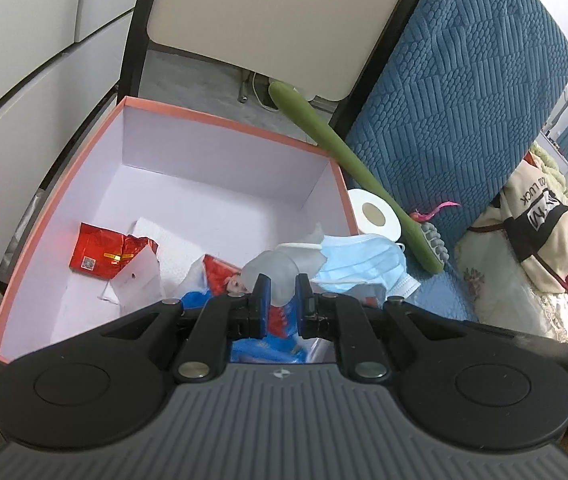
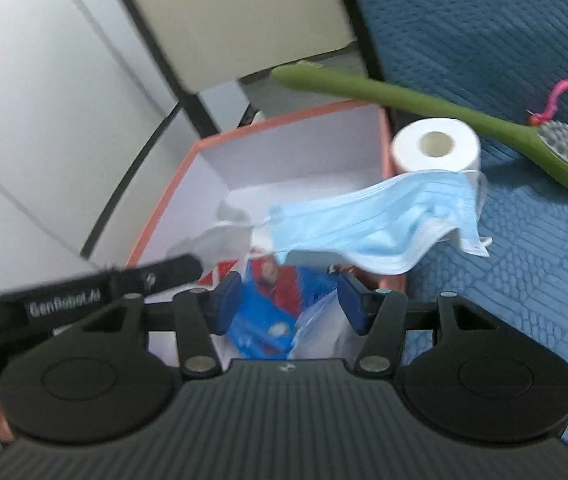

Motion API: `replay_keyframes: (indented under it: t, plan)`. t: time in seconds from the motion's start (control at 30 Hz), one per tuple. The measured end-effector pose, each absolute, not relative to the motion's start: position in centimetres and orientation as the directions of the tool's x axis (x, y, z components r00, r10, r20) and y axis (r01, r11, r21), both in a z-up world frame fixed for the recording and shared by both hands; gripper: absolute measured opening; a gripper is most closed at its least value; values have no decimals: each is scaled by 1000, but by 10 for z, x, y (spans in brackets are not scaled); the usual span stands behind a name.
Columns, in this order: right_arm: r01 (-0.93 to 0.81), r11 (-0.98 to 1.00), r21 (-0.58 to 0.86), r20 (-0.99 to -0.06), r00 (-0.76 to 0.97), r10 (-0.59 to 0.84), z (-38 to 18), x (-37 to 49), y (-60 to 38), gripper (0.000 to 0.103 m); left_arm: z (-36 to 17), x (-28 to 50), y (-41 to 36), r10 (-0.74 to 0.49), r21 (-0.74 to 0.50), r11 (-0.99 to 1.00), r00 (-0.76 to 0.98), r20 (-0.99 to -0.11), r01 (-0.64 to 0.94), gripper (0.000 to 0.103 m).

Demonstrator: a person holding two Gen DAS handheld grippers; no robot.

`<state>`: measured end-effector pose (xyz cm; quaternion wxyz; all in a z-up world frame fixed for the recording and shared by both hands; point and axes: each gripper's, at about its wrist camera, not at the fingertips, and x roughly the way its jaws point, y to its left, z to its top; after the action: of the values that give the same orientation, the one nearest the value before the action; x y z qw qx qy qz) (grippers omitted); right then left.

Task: Organize soft objects
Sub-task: 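Lift and carry the clear plastic piece and rope tie over the box with both grippers, then open the right gripper to drop the white rope tie into the box, then grasp the blue face mask with the right gripper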

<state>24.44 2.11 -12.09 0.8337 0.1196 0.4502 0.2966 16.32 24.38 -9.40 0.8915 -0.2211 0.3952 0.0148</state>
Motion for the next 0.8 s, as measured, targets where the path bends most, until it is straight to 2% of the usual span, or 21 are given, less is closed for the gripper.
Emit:
replay_keyframes:
  t: [0.17,0.33,0.53,0.67,0.73,0.77,0.8]
  plan:
    - [-211,770,602,-651,428,626,-131,257,-14,58,-97,165,245,-162,-403,892,690,-705,-203,15]
    - [41,649,759,-602,423,677,-161,271,-47,58,-98,166,247,-187,-437,877,696,-693,-201,15]
    - [149,590,793,-586,452,673,-189,287,-58,56,-102,166,252,-261,-527,829,706,-659,-185,15]
    - [186,541,820,-562,445,697,-205,297,-61,41,-105,167,257,-326,-601,782,713,-621,-167,15]
    - [215,498,840,-539,442,717,-213,299,-61,30,-108,168,260,-352,-635,755,714,-605,-166,15]
    - [229,481,847,-531,438,726,-216,301,-61,20,-109,168,262,-363,-649,743,715,-598,-166,15]
    - [233,474,849,-526,438,729,-218,302,-61,17,-110,169,263,-377,-663,732,716,-588,-159,14]
